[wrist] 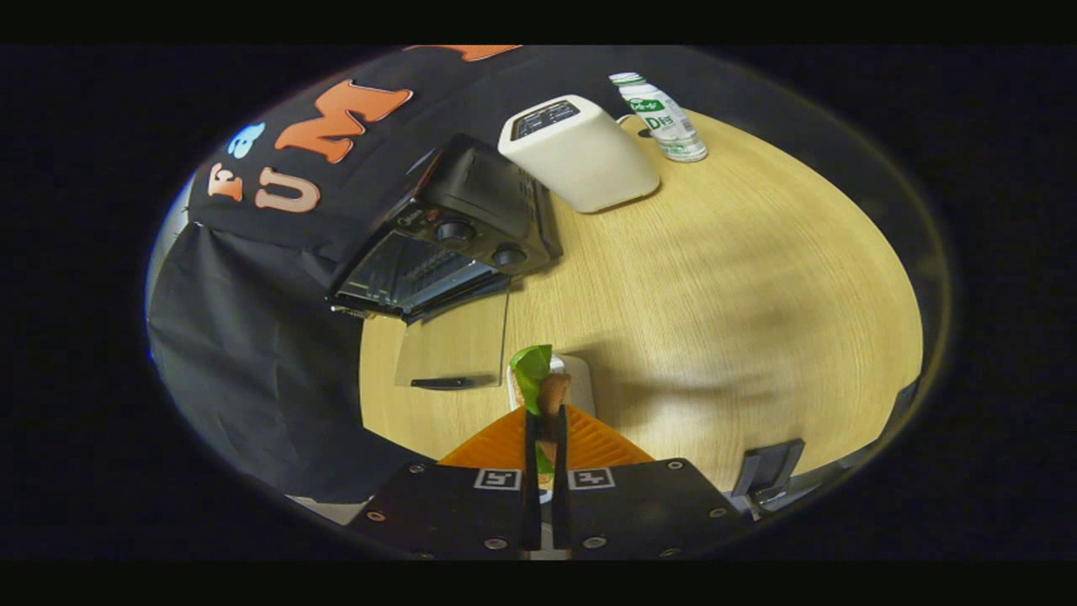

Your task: Open the toaster oven, put the food inside, and close the toaster oven door.

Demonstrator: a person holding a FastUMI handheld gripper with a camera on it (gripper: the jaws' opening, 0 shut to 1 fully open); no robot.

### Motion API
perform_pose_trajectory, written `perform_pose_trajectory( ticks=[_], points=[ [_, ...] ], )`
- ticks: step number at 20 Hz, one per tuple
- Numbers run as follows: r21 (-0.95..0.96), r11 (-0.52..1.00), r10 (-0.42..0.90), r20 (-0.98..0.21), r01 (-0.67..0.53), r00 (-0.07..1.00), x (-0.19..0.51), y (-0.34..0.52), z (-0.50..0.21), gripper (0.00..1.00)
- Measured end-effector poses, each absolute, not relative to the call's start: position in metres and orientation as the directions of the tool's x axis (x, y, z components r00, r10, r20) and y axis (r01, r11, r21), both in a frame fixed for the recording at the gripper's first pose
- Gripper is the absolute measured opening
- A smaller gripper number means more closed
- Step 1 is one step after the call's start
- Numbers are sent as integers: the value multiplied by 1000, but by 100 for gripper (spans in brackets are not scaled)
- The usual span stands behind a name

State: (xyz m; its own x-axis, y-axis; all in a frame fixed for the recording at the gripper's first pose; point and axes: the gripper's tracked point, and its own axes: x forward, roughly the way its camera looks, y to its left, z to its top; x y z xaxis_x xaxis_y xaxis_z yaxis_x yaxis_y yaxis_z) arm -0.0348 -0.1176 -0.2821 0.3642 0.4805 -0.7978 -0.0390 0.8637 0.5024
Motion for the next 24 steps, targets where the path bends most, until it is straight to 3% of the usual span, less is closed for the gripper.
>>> perform_pose_trajectory(
  ticks=[5,8,11,14,16,17,18,20,24],
  points=[
    [519,853,503,-798,-45,331,-46,-112,-283,6],
    [506,862,482,-816,-7,318,-44,-119,-295,33],
    [513,858,487,-821,10,298,-45,-115,-304,41],
    [507,862,487,-828,2,277,-48,-111,-315,58],
    [508,862,490,-827,-9,277,-49,-109,-318,58],
    [528,849,506,-813,1,287,-46,-104,-317,52],
    [532,846,507,-809,6,297,-46,-103,-313,40],
    [532,846,502,-807,16,312,-47,-103,-307,31],
    [575,817,511,-760,48,402,-40,-95,-277,29]
  ],
)
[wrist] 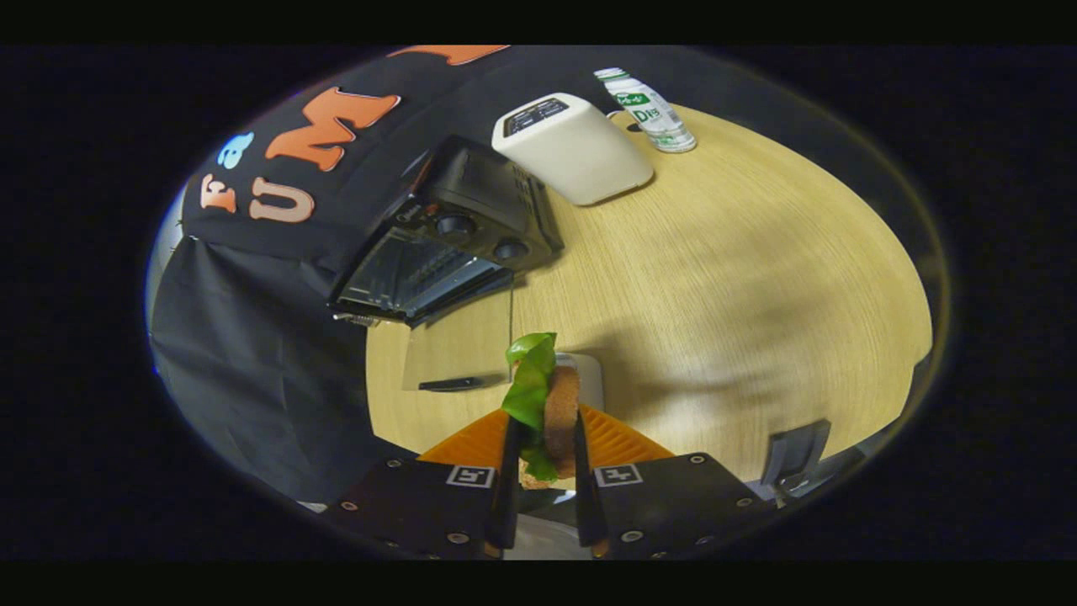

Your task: Open the toaster oven, put the food inside, and close the toaster oven door.

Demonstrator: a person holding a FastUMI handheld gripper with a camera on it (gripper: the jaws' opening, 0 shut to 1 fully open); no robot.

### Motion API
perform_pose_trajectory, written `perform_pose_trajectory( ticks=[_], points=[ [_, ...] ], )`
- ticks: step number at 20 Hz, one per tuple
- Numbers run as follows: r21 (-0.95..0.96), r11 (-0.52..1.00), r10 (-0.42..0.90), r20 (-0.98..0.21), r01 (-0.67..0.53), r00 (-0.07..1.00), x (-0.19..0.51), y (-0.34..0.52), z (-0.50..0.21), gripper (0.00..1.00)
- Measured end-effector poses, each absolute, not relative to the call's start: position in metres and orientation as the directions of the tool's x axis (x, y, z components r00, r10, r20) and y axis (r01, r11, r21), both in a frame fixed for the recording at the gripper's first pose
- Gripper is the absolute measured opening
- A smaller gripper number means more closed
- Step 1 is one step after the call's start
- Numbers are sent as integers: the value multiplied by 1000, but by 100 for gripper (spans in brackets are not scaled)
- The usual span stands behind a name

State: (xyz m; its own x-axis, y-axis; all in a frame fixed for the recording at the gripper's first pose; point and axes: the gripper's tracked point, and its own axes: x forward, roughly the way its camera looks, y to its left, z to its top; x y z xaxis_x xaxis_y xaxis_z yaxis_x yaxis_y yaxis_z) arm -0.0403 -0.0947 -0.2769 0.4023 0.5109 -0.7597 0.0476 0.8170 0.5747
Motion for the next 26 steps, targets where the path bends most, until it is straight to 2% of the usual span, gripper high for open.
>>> perform_pose_trajectory(
  ticks=[10,17,21,26],
  points=[
    [775,610,501,-536,161,680,13,-19,-219,29],
    [862,426,416,-456,274,787,77,58,-254,28],
    [910,294,382,-391,292,837,113,97,-267,29],
    [916,212,347,-396,340,850,147,132,-285,28]
  ],
)
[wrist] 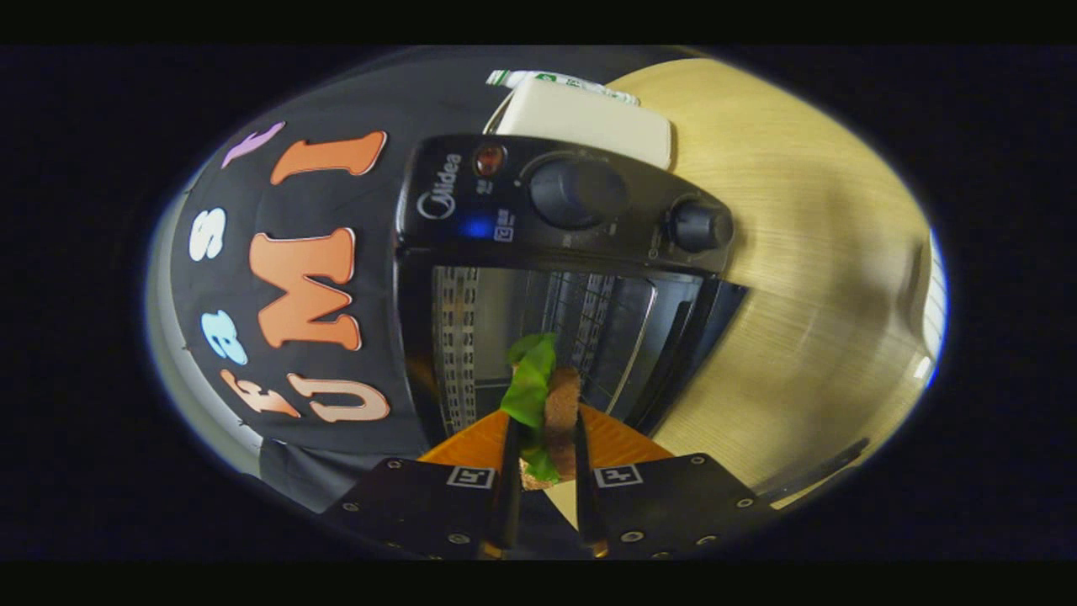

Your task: Open the toaster oven, put the food inside, and close the toaster oven door.

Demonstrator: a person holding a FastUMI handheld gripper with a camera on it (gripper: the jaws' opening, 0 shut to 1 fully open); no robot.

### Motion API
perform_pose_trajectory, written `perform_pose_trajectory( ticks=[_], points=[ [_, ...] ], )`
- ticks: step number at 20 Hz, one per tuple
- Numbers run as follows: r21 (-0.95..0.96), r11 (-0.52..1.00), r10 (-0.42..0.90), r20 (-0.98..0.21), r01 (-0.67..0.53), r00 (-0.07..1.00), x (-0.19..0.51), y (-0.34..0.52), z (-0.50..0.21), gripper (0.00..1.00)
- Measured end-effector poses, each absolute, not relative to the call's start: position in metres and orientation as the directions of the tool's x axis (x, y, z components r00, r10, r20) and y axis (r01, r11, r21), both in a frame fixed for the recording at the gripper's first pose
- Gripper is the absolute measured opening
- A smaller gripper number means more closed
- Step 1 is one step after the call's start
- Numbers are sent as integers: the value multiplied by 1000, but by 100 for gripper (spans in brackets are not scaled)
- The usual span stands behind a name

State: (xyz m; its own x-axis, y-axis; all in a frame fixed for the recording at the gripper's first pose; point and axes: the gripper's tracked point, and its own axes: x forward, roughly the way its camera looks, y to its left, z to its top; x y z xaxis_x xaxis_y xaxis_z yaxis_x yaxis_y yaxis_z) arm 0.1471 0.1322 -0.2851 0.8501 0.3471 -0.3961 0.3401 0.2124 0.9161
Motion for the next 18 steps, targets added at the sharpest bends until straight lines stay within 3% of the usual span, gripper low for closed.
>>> perform_pose_trajectory(
  ticks=[8,10,12,15,17,18],
  points=[
    [918,153,221,-393,366,893,180,135,-291,32],
    [904,140,208,-425,403,881,172,134,-296,40],
    [900,114,218,-435,420,874,175,139,-302,60],
    [893,114,210,-451,436,868,154,134,-295,70],
    [875,157,195,-482,458,854,147,128,-301,84],
    [872,163,205,-487,461,849,146,127,-302,97]
  ],
)
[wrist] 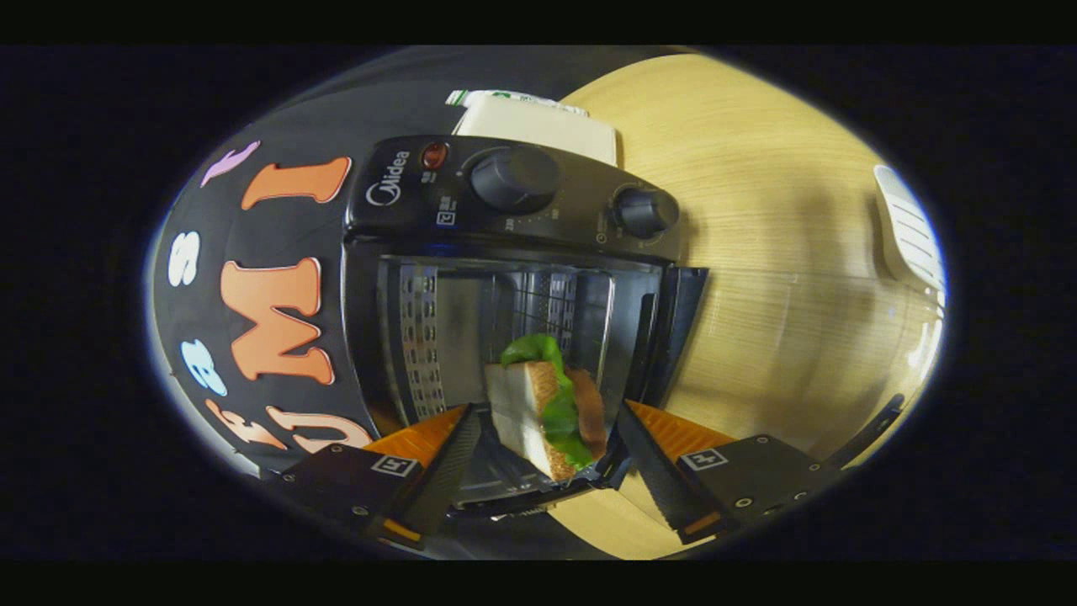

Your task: Open the toaster oven, put the food inside, and close the toaster oven door.

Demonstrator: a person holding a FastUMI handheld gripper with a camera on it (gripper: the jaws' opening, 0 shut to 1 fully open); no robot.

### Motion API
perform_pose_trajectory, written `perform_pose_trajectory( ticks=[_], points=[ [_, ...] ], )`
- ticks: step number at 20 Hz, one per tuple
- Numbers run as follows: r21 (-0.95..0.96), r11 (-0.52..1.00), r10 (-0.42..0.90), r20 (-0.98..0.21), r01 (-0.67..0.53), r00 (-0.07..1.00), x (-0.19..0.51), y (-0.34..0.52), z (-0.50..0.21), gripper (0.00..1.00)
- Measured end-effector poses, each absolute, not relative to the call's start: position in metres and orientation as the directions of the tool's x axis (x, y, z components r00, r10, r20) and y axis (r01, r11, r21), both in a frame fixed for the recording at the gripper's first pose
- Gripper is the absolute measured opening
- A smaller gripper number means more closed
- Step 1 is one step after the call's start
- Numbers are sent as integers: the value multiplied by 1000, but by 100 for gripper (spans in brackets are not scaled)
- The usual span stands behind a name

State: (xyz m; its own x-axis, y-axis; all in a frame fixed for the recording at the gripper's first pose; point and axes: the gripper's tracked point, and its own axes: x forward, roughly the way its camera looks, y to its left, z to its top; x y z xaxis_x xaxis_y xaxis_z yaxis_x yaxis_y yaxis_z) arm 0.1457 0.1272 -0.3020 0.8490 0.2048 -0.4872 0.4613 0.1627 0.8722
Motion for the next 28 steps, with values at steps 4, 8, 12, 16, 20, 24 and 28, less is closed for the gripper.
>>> perform_pose_trajectory(
  ticks=[4,8,12,16,20,24,28],
  points=[
    [857,243,264,-508,453,820,116,130,-297,98],
    [831,443,346,-504,335,792,63,137,-275,98],
    [664,734,297,-505,144,810,10,123,-256,98],
    [468,882,250,-563,55,788,-32,107,-278,98],
    [236,970,188,-609,-50,771,-57,102,-306,98],
    [59,989,139,-669,-134,731,-67,103,-340,99],
    [46,991,122,-725,-128,678,-65,105,-371,99]
  ],
)
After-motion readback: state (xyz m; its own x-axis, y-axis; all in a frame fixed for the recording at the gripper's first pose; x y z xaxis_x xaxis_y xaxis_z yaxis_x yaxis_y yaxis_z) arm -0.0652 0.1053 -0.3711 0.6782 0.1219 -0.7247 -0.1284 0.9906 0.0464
